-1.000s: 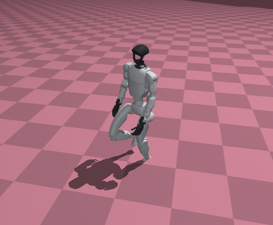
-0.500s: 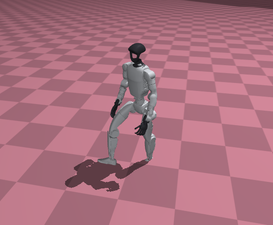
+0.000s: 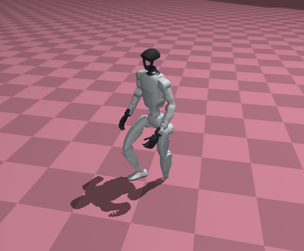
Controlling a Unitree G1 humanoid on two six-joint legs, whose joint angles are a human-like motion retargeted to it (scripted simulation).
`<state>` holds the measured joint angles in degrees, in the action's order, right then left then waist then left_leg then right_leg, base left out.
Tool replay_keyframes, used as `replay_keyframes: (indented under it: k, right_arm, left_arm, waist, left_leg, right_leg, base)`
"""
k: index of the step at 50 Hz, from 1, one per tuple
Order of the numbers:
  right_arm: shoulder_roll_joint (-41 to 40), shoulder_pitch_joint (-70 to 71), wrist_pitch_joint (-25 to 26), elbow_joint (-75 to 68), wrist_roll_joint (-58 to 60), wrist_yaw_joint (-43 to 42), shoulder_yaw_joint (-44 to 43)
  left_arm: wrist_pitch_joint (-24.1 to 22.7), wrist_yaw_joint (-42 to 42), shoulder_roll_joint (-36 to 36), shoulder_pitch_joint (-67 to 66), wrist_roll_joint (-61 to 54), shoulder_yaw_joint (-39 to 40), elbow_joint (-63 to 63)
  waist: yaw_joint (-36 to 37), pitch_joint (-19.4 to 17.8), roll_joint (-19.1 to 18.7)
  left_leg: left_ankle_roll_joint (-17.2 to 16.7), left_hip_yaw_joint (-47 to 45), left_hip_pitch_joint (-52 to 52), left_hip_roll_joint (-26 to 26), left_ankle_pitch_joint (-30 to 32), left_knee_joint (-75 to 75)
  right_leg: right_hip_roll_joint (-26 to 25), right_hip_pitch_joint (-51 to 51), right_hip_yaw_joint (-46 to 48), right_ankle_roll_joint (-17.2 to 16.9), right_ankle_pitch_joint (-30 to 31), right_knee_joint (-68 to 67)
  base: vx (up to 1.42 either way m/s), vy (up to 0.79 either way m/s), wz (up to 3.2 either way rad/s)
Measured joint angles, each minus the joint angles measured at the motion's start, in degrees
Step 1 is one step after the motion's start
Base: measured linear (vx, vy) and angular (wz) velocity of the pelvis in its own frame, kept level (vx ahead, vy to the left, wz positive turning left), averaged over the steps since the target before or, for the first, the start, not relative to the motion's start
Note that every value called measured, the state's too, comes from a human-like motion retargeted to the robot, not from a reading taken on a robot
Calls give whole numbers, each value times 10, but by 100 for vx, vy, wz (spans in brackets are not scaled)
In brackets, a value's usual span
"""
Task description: Dance
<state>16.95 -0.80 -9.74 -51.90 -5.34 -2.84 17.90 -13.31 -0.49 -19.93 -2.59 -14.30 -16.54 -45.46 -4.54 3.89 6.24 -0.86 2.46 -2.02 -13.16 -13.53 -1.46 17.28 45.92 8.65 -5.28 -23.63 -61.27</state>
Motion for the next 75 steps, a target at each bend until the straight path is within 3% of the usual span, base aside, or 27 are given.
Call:
replay_keyframes:
  k: [8,13,15,22,29,33,40,44,51,58,68,75]
  right_arm:
    - [58,-17,-27,160,5,14,-35]
    - [88,-24,-46,308,-4,3,-77]
    - [106,-20,-40,394,-8,-10,-105]
    - [159,60,-66,627,27,-80,-196]
    - [244,195,-60,801,86,-129,-236]
    - [289,225,-48,853,92,-102,-199]
    - [363,200,-20,930,47,53,-96]
    - [418,215,-7,969,32,101,-84]
    - [529,327,2,980,61,70,-78]
    - [592,462,10,917,81,31,-11]
    - [628,593,-2,849,14,65,141]
    - [620,642,-15,823,-39,71,195]
  left_arm:
    - [-18,-15,-29,-26,-35,56,199]
    - [-32,-15,-28,-45,-66,102,317]
    - [-29,-14,-20,-47,-80,123,365]
    - [-43,-17,8,-54,-93,151,449]
    - [-44,-39,4,-33,-113,136,498]
    - [-38,-58,-10,-6,-131,117,537]
    - [-11,-102,-48,47,-180,97,657]
    - [-2,-111,-69,75,-202,109,714]
    - [-5,-59,-92,149,-181,126,734]
    - [-15,13,-87,204,-148,130,699]
    - [-35,36,-94,223,-177,136,692]
    - [-54,40,-88,224,-193,167,702]
  waist:
    - [7,-1,20]
    - [20,5,37]
    - [35,1,18]
    - [56,7,23]
    - [62,8,8]
    - [61,7,-2]
    - [44,0,-21]
    - [27,-1,-26]
    - [16,12,-17]
    - [27,22,2]
    - [35,21,7]
    - [37,14,-3]
  left_leg:
    - [7,-15,-24,-26,-7,-34]
    - [13,-29,-44,-42,-7,-50]
    - [7,-37,-45,-18,-6,-45]
    - [-5,-74,-92,-5,-9,-96]
    - [-4,-102,-155,34,-40,-180]
    - [-3,-113,-175,55,-55,-199]
    - [-9,-122,-176,65,-55,-178]
    - [-9,-128,-171,60,-46,-164]
    - [-9,-132,-178,56,-42,-168]
    - [-16,-138,-196,74,-55,-204]
    - [-25,-135,-212,119,-78,-263]
    - [-28,-124,-220,144,-95,-304]
  right_leg:
    - [46,-71,-22,-1,-38,-108]
    - [68,-129,-26,-23,-53,-85]
    - [41,-165,-8,-25,-56,-26]
    - [19,-210,9,-17,-111,121]
    - [-24,-206,3,-10,-88,189]
    - [-50,-194,-11,-13,-68,210]
    - [-67,-168,-32,-23,-44,203]
    - [-63,-147,-51,-30,-29,172]
    - [-49,-127,-72,-26,-16,164]
    - [-65,-139,-69,-15,-20,201]
    - [-107,-171,-57,-8,-2,254]
    - [-131,-192,-49,-6,7,275]
  base:
    - [0,0,0]
    - [-1,-4,-4]
    - [-1,-9,-37]
    - [-5,-10,-36]
    - [-11,-3,-43]
    - [-10,5,-44]
    - [-7,8,-25]
    - [-1,1,-2]
    - [0,-2,-3]
    - [-1,-9,-19]
    - [1,-7,-19]
    - [0,0,0]
